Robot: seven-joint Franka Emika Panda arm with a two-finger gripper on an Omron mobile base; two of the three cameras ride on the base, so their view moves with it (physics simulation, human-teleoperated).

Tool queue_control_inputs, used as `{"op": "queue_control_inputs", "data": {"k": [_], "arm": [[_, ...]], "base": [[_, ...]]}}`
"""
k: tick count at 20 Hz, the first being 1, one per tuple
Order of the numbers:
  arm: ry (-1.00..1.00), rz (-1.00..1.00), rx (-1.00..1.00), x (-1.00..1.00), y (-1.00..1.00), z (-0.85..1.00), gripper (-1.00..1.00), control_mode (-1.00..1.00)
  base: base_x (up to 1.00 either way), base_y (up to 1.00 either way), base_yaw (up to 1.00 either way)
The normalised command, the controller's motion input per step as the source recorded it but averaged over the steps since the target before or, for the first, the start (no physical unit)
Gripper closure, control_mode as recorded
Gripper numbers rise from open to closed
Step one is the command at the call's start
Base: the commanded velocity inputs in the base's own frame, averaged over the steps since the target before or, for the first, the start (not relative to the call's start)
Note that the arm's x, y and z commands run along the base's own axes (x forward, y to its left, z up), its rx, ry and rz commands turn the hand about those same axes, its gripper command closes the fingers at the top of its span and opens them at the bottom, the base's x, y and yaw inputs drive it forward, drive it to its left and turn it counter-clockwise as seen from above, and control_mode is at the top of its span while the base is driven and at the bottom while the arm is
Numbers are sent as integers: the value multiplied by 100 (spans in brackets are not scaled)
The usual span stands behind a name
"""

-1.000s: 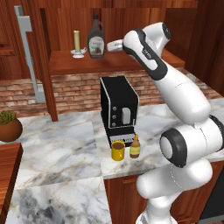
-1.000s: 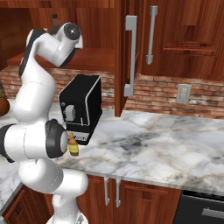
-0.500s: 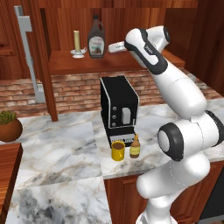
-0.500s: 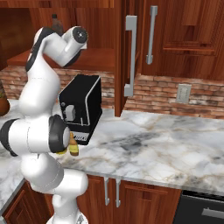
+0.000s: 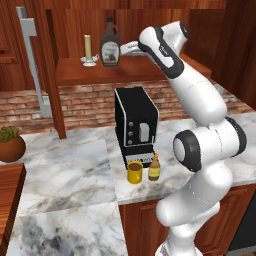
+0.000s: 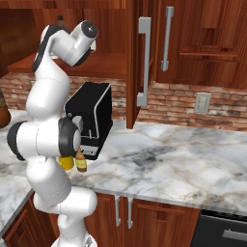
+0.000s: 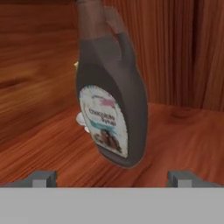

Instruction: Pick the syrup bottle and honey bottle from the cabinet and place them next to the mug.

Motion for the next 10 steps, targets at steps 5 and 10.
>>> {"op": "queue_control_inputs", "data": {"k": [5,10], "arm": [[-3,0,-1,1,18,-8,-100,-100],[-2,0,-3,4,12,-19,-100,-100]], "base": [[0,0,0],[0,0,0]]}}
